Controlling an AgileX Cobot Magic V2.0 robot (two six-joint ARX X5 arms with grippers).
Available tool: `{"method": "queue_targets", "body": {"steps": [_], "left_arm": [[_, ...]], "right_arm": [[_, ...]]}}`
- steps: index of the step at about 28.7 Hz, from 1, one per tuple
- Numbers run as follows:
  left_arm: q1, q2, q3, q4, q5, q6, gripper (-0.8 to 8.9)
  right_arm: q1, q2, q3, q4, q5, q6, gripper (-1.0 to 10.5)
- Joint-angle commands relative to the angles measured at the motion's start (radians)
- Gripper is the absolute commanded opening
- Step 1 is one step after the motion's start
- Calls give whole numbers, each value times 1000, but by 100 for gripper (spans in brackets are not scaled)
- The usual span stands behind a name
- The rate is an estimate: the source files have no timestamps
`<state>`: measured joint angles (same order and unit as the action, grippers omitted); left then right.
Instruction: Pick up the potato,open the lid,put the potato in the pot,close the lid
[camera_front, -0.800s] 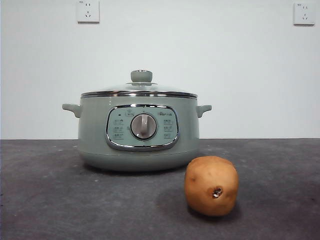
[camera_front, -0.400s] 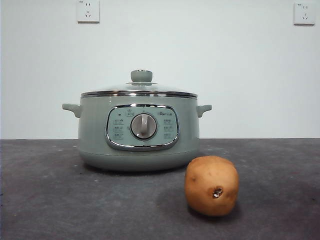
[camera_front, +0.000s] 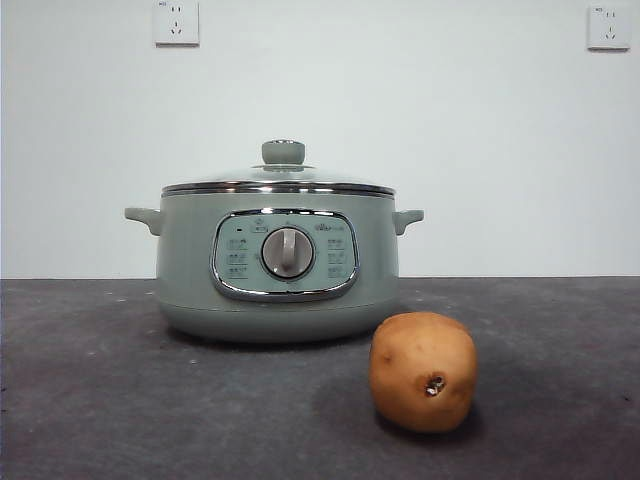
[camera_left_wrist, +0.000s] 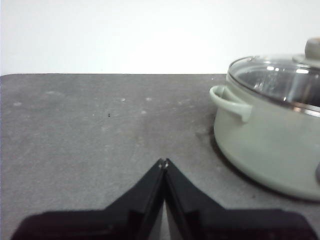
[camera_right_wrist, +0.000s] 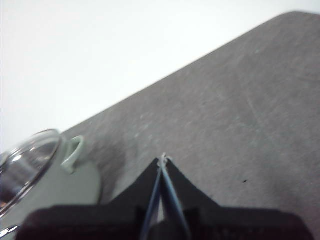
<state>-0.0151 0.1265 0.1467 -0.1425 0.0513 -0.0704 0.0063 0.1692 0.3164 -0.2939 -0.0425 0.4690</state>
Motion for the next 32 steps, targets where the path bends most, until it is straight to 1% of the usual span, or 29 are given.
{"method": "queue_targets", "body": {"steps": [1,4,6,8,10,13,15,17,19,21,24,25,28,32], "left_arm": [[3,46,52,5,26,-50,-4],[3,103,117,1,91,-90,-3],[3,137,155,2,123,-124,-3],[3,172,186,1,156,-132,-3],[3,210,212,0,204,-140,-3],[3,268,259,-11,284,-167,-3],[3,313,298,-37,328,-166,-3],[3,361,337,-68,369,-166,-3],[3,412,380,-106,407,-166,-3],[3,455,417,-142,431,-164,-3],[3,525,474,-205,458,-161,-3],[3,547,493,-227,469,-161,-3],[3,606,546,-290,481,-149,-3],[3,661,599,-348,481,-115,-3]], "right_arm": [[0,78,92,-51,-73,10,2],[0,161,180,-105,-154,12,2],[0,204,230,-142,-189,48,2],[0,241,269,-175,-220,81,1],[0,277,301,-196,-260,82,2],[0,339,348,-240,-344,81,2],[0,387,381,-286,-385,80,3],[1,435,413,-329,-420,71,7],[3,491,443,-367,-462,39,8],[14,541,469,-396,-476,12,11],[51,613,508,-442,-476,-23,13],[70,641,519,-449,-476,-26,43],[129,716,545,-456,-465,-26,181],[219,810,575,-463,-447,-24,266]]}}
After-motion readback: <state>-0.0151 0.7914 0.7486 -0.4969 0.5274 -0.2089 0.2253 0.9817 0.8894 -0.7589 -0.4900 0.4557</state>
